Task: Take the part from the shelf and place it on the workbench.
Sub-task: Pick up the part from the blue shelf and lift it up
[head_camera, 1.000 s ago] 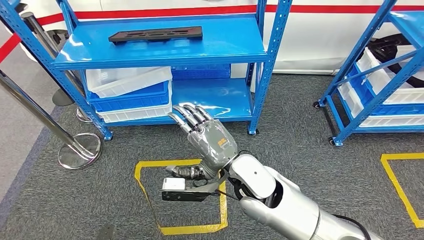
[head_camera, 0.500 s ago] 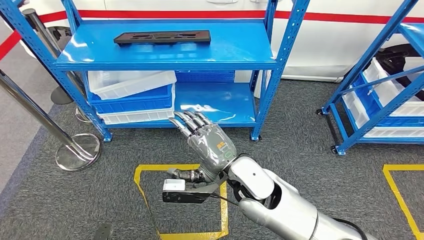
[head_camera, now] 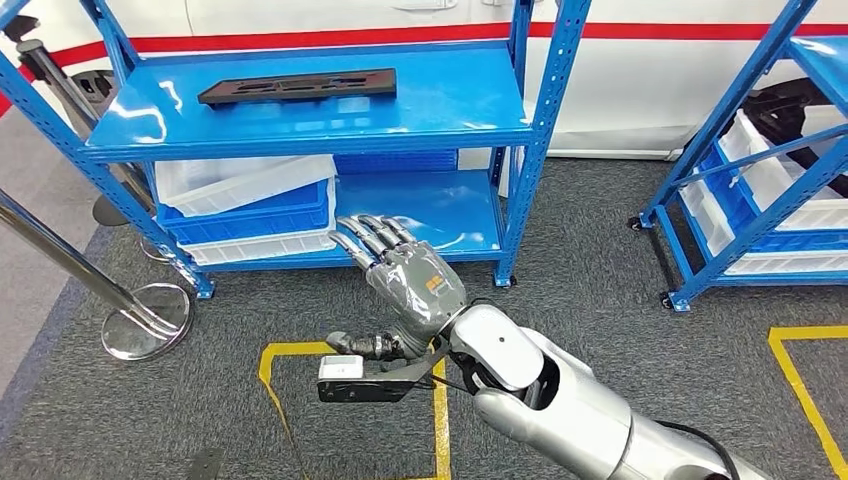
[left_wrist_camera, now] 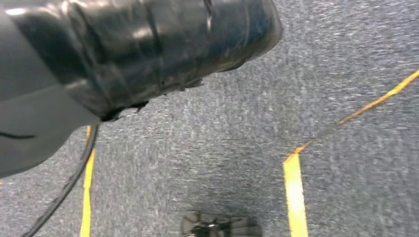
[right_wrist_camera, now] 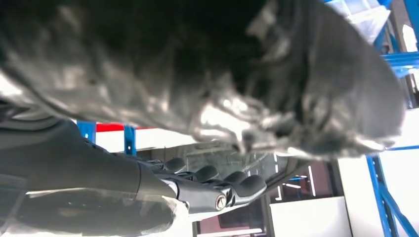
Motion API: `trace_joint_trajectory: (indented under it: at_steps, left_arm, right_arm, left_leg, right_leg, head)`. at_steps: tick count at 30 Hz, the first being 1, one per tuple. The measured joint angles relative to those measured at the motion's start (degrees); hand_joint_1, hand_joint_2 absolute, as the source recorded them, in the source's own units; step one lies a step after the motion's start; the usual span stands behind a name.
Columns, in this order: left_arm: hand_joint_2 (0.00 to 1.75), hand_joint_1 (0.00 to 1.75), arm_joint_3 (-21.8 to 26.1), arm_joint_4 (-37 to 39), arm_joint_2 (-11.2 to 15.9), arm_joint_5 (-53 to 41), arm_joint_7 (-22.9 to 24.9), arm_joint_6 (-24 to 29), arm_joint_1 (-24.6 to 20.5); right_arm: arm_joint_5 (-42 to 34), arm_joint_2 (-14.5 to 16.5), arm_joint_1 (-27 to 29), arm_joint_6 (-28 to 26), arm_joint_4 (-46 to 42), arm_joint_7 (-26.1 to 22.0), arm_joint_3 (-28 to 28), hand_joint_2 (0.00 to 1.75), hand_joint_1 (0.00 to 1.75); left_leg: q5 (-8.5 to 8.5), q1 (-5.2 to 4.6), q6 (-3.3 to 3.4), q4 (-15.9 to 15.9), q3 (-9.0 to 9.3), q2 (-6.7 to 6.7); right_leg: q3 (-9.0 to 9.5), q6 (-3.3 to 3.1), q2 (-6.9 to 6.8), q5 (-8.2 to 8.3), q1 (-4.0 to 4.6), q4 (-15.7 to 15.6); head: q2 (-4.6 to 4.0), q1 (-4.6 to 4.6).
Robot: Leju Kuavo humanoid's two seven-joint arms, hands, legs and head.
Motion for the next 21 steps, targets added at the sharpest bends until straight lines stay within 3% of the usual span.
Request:
trace_joint_trajectory:
  at_steps: [2, 4, 7, 9, 11, 12, 13, 15, 17, 18, 21]
  left_arm:
    - [0.0, 0.0, 0.0, 0.0, 0.0, 0.0, 0.0, 0.0, -0.1]
    - [0.0, 0.0, 0.0, 0.0, 0.0, 0.0, 0.0, 0.0, -0.2]
    - [0.0, 0.0, 0.0, 0.0, 0.0, 0.1, -0.2, 0.0, 0.0]
    - [0.0, 0.0, 0.0, 0.0, -0.1, 0.1, -0.4, -0.1, -0.1]
    - [0.0, 0.0, 0.0, 0.0, -0.1, 0.1, -0.5, -0.1, -0.2]
    - [0.0, 0.0, 0.0, 0.0, -0.1, 0.2, -0.5, 0.0, -0.1]
    - [0.0, 0.0, 0.0, 0.0, -0.2, 0.2, -0.5, 0.0, -0.1]
    - [0.0, 0.0, 0.0, 0.0, -0.3, 0.3, -0.2, 0.2, 0.0]
    - [0.0, 0.0, 0.0, 0.0, -0.4, 0.5, 0.5, 0.4, -0.1]
    - [0.0, 0.0, 0.0, 0.0, -0.4, 0.6, 1.0, 0.5, -0.2]
    - [0.0, 0.0, 0.0, 0.0, -0.3, 0.7, 2.3, 0.8, -0.3]
  right_arm:
    - [0.0, 0.1, -0.1, 0.0, 0.0, 0.0, 0.0, 0.0, 0.0]
    - [-0.1, 0.1, -0.3, 0.0, 0.0, 0.1, 0.0, 0.0, 0.0]
    - [-0.1, 0.1, -0.6, 0.0, -0.2, 0.2, 0.1, 0.0, 0.0]
    - [-0.1, 0.2, -0.9, 0.1, -0.3, 0.2, 0.1, 0.0, 0.0]
    - [-0.1, 0.1, -0.9, 0.1, -0.3, 0.2, 0.2, 0.0, 0.0]
    - [-0.1, 0.1, -0.9, 0.2, -0.2, 0.2, 0.3, 0.0, 0.0]
    - [-0.3, 0.1, -0.8, 0.2, -0.2, 0.2, 0.4, 0.0, 0.0]
    - [-1.3, 0.2, -0.8, 0.3, -0.2, 0.2, 0.5, 0.0, 0.0]
    - [-3.1, 0.3, -0.8, 0.1, -0.1, 0.1, 0.5, 0.0, 0.0]
    - [-3.8, 0.3, -0.8, 0.0, -0.1, -0.1, 0.5, 0.0, 0.0]
    - [-5.0, 0.5, -0.4, -0.9, 0.2, -0.7, 0.5, 0.0, 0.0]
  left_leg:
    - [2.78, -0.37, 0.73, -6.2, 2.48, 0.02]
    - [2.53, -0.76, 1.33, -8.0, 3.26, -0.03]
    - [2.21, -0.38, 2.08, -9.0, 4.28, -0.05]
    - [1.85, -0.12, 2.66, -9.5, 5.3, -0.01]
    - [1.21, -0.08, 2.95, -9.5, 5.93, -0.02]
    - [0.83, -0.07, 2.91, -9.4, 6.27, -0.04]
    - [0.43, -0.03, 2.83, -9.3, 6.69, -0.07]
    - [-0.49, 0.07, 2.52, -9.2, 7.8, -0.14]
    - [-1.39, -0.04, 1.91, -8.9, 8.59, -0.24]
    - [-1.67, -0.1, 1.56, -8.8, 8.71, -0.27]
    - [-2.07, 0.03, 0.51, -9.0, 8.83, -0.22]
  right_leg:
    - [0.46, 0.4, 0.03, -0.62, 0.21, 0.1]
    - [0.42, 1.02, 0.06, -0.93, 0.24, 0.0]
    - [0.4, 2.06, -0.06, -1.78, 0.25, 0.8]
    - [-2.25, 2.63, -0.19, -3.8, 0.02, 6.0]
    - [-6.97, 3.0, -0.21, -5.82, -0.35, 13.4]
    - [-8.73, 3.14, -0.22, -5.69, -0.54, 15.4]
    - [-9.52, 3.25, -0.23, -4.54, -0.7, 15.5]
    - [-7.81, 3.29, -0.26, 0.3, -0.94, 9.7]
    - [-4.81, 3.01, -0.25, 3.35, -0.84, 2.8]
    - [-3.96, 2.78, -0.22, 3.64, -0.72, 1.0]
    - [-3.39, 1.82, -0.04, 2.97, -0.55, 0.0]
  head:
    - [0.0, 0.02]
    - [0.0, 0.04]
    - [0.0, 0.14]
    - [0.0, 0.31]
    - [0.0, 0.36]
    - [0.0, 0.36]
    - [0.0, 0.36]
    - [0.0, 0.37]
    - [0.0, 0.37]
    - [0.0, 0.33]
    - [0.0, 0.26]
